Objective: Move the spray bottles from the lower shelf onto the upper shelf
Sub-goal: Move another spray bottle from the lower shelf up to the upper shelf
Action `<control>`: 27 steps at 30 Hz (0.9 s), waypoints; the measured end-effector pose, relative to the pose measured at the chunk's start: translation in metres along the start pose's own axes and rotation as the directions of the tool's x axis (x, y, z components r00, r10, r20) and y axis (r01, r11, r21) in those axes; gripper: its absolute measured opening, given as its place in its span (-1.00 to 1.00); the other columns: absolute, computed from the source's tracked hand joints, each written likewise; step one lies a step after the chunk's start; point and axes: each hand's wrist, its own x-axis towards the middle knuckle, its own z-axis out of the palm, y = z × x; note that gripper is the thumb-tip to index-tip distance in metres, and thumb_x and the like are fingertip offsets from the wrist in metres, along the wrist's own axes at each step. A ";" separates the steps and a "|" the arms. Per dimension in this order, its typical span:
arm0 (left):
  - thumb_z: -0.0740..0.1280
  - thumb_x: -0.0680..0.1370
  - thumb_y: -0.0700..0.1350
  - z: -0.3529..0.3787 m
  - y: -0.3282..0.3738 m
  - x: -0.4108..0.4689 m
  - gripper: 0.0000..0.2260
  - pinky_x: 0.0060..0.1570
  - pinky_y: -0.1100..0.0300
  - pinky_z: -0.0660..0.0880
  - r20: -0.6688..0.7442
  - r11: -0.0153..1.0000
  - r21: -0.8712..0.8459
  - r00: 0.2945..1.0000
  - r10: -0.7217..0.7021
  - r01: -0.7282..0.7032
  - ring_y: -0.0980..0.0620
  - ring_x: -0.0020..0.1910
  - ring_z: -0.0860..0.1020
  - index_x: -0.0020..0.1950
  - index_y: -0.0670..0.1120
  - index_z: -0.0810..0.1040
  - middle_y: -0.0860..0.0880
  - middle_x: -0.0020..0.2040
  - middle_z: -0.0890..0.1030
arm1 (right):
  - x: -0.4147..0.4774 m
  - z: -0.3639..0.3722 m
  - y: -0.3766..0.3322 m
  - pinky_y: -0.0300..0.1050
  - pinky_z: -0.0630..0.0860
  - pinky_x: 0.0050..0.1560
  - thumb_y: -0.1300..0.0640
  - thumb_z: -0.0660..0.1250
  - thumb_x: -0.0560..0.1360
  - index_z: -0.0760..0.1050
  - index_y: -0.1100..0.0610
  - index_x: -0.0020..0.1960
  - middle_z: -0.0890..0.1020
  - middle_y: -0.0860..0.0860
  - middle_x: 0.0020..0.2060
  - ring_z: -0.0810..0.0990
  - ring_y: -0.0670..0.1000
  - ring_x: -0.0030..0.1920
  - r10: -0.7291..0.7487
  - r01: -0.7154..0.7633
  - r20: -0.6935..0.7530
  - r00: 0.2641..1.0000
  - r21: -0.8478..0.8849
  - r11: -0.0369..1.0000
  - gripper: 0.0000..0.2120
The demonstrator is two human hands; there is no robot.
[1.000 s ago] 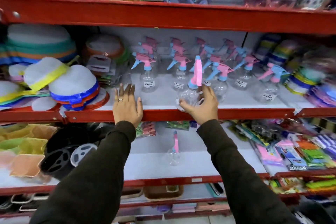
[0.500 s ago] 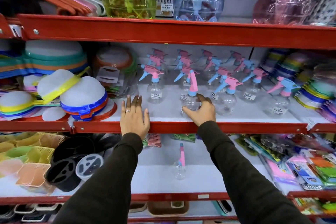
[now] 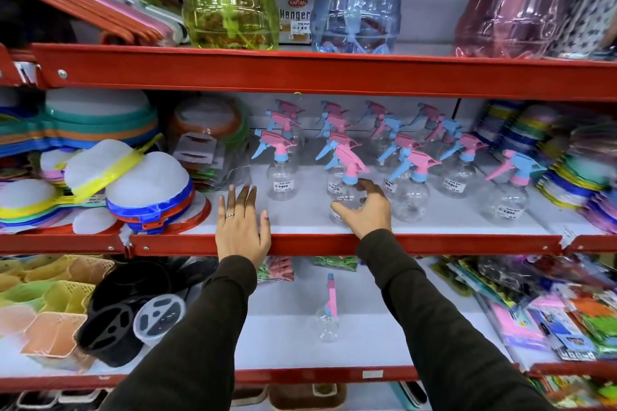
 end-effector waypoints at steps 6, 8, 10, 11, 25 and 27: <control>-0.08 0.62 0.10 -0.001 0.000 -0.001 -0.41 0.57 -0.05 -0.08 -0.004 1.000 0.002 1.000 0.002 -0.002 -0.15 0.59 0.14 0.54 -0.18 0.30 -0.16 0.54 0.34 | -0.003 0.000 -0.001 -0.02 0.46 0.33 -0.10 0.58 0.26 0.38 0.07 0.36 0.47 0.13 0.28 0.48 0.15 0.29 -0.008 0.008 -0.027 1.000 -0.016 1.000 -0.24; -0.06 0.62 0.10 -0.001 0.000 -0.001 -0.42 0.58 -0.04 -0.10 -0.009 1.000 -0.001 1.000 0.002 -0.003 -0.15 0.59 0.14 0.53 -0.18 0.30 -0.16 0.53 0.34 | -0.005 0.001 0.000 0.06 0.54 0.27 -0.18 0.60 0.22 0.38 0.04 0.27 0.49 0.11 0.21 0.51 0.16 0.23 0.025 -0.026 -0.048 0.999 -0.018 0.999 -0.26; -0.05 0.62 0.09 0.000 0.000 -0.001 -0.42 0.58 -0.05 -0.09 -0.014 1.000 -0.004 1.000 0.004 -0.004 -0.15 0.59 0.14 0.53 -0.19 0.31 -0.17 0.53 0.35 | -0.004 0.001 0.002 0.06 0.58 0.20 -0.15 0.61 0.23 0.40 0.03 0.23 0.54 0.09 0.16 0.55 0.15 0.16 0.038 -0.039 -0.044 0.998 -0.009 0.999 -0.31; -0.06 0.62 0.09 0.000 0.000 0.000 -0.42 0.58 -0.05 -0.09 -0.014 1.000 -0.002 1.000 0.004 -0.004 -0.15 0.59 0.14 0.53 -0.19 0.31 -0.17 0.53 0.35 | -0.002 0.000 0.004 0.04 0.58 0.19 -0.11 0.61 0.24 0.43 0.04 0.24 0.56 0.09 0.16 0.57 0.14 0.15 0.038 -0.039 -0.043 0.998 -0.001 0.999 -0.33; -0.07 0.61 0.10 -0.001 0.000 0.000 -0.41 0.58 -0.09 -0.04 -0.004 1.000 0.002 1.000 0.002 -0.002 -0.15 0.59 0.14 0.53 -0.19 0.32 -0.16 0.53 0.35 | 0.002 -0.001 0.009 -0.02 0.52 0.29 0.01 0.55 0.32 0.44 0.06 0.40 0.59 0.07 0.27 0.57 0.10 0.23 0.017 -0.018 0.014 1.000 0.044 0.999 -0.31; -0.08 0.61 0.10 -0.002 0.000 0.000 -0.41 0.58 -0.10 -0.03 0.003 1.000 0.007 1.000 0.000 0.000 -0.16 0.59 0.14 0.53 -0.18 0.30 -0.16 0.54 0.34 | 0.002 0.000 0.009 0.00 0.52 0.30 -0.01 0.55 0.32 0.42 0.06 0.41 0.58 0.07 0.28 0.57 0.12 0.24 0.012 -0.013 0.025 1.000 0.031 0.999 -0.30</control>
